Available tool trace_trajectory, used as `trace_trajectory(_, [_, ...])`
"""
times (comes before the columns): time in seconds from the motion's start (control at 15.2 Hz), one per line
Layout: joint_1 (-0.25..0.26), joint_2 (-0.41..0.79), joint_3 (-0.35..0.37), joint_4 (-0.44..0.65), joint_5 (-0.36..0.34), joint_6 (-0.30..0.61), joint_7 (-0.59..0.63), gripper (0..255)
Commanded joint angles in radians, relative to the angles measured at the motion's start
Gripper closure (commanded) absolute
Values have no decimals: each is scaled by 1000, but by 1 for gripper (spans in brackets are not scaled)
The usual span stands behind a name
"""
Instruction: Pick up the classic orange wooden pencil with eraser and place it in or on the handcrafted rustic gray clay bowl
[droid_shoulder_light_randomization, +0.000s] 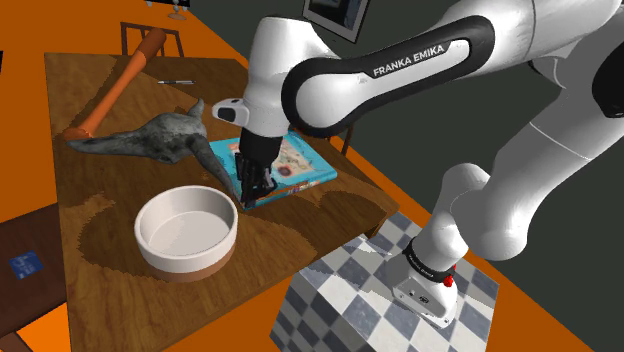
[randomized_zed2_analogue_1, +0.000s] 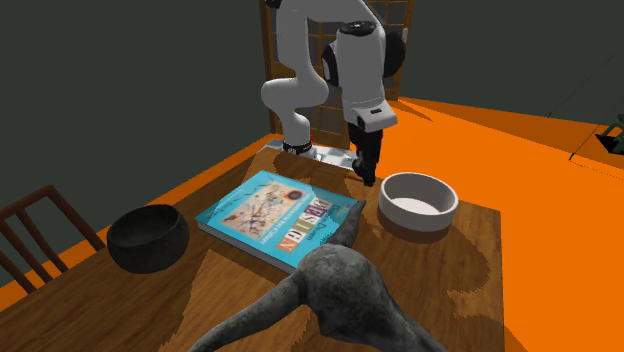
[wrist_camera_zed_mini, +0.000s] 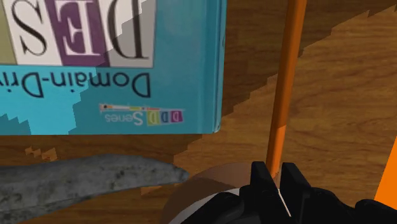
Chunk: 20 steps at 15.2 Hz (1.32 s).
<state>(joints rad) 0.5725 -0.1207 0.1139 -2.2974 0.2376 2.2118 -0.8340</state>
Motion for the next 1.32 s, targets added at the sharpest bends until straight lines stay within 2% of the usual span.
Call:
trace_trajectory(0.0, [-1, -9, -1, 20, -4, -28, 6, 255])
trace_trajectory(1.25, [-18, -73, -24, 194, -28, -269, 23, 255])
